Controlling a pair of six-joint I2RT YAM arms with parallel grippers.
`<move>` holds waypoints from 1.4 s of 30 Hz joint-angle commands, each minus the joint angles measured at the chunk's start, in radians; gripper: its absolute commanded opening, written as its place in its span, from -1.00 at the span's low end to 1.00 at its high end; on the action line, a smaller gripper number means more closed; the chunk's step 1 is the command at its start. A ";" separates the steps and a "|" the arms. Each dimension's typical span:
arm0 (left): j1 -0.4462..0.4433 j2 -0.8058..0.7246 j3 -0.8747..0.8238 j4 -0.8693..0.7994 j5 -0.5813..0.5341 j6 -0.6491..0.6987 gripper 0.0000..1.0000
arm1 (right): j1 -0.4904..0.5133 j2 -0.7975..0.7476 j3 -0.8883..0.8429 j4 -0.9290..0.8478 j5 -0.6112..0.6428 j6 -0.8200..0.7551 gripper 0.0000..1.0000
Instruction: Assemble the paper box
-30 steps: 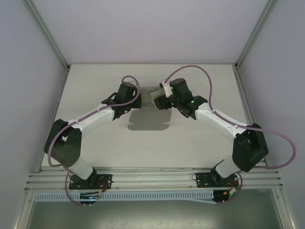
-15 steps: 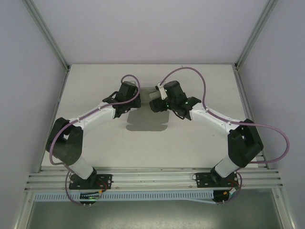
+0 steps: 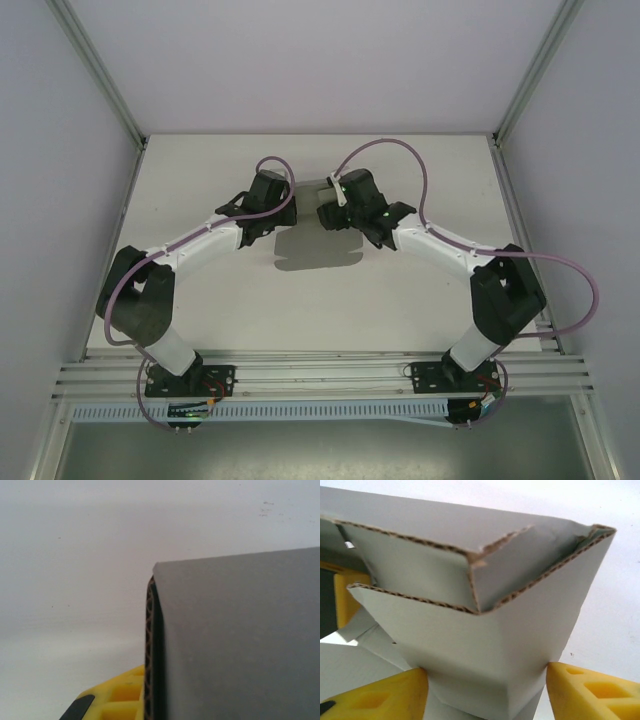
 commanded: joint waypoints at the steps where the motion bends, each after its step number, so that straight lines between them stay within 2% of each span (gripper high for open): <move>1: -0.024 -0.058 -0.001 0.074 0.087 0.023 -1.00 | -0.010 0.035 0.007 0.037 0.110 0.001 0.15; 4: -0.025 -0.070 -0.013 0.093 0.106 0.033 -1.00 | -0.018 0.037 0.003 0.065 0.120 -0.014 -0.13; 7: -0.025 -0.078 -0.025 0.097 0.102 0.040 -1.00 | -0.032 0.034 -0.007 0.085 0.124 -0.022 -0.22; 12: -0.027 -0.093 -0.034 0.093 0.086 0.046 -1.00 | -0.044 0.031 -0.005 0.050 0.212 -0.036 -0.51; 16: -0.027 -0.094 -0.035 0.087 0.076 0.043 -1.00 | -0.049 0.027 -0.003 0.011 0.284 -0.044 -0.58; 19: -0.028 -0.086 -0.032 0.090 0.080 0.042 -1.00 | -0.055 0.007 -0.021 0.031 0.214 -0.056 -0.60; 22: -0.028 -0.073 -0.021 0.074 0.074 0.042 -1.00 | -0.059 -0.031 -0.041 0.049 0.047 -0.079 -0.48; 26: -0.028 -0.055 -0.013 0.065 0.049 0.035 -1.00 | -0.067 -0.097 -0.075 0.052 -0.149 -0.096 -0.09; 28: -0.028 -0.042 -0.002 0.047 0.038 0.023 -1.00 | -0.071 -0.141 -0.094 0.046 -0.190 -0.091 0.06; 32: -0.028 -0.017 0.020 0.023 0.026 0.016 -1.00 | -0.092 -0.249 -0.148 0.031 -0.215 -0.085 0.19; 37: -0.028 0.013 0.046 -0.011 0.007 0.008 -1.00 | -0.212 -0.418 -0.273 0.103 -0.422 0.010 0.73; 38: -0.028 0.019 0.056 -0.020 -0.001 0.007 -1.00 | -0.228 -0.443 -0.290 0.104 -0.444 0.011 0.77; 40: -0.028 0.025 0.066 -0.028 -0.001 0.006 -1.00 | -0.225 -0.468 -0.297 0.065 -0.440 -0.041 0.98; 42: -0.028 0.025 0.059 -0.007 0.021 0.014 -1.00 | -0.215 -0.463 -0.279 0.019 -0.389 -0.062 0.98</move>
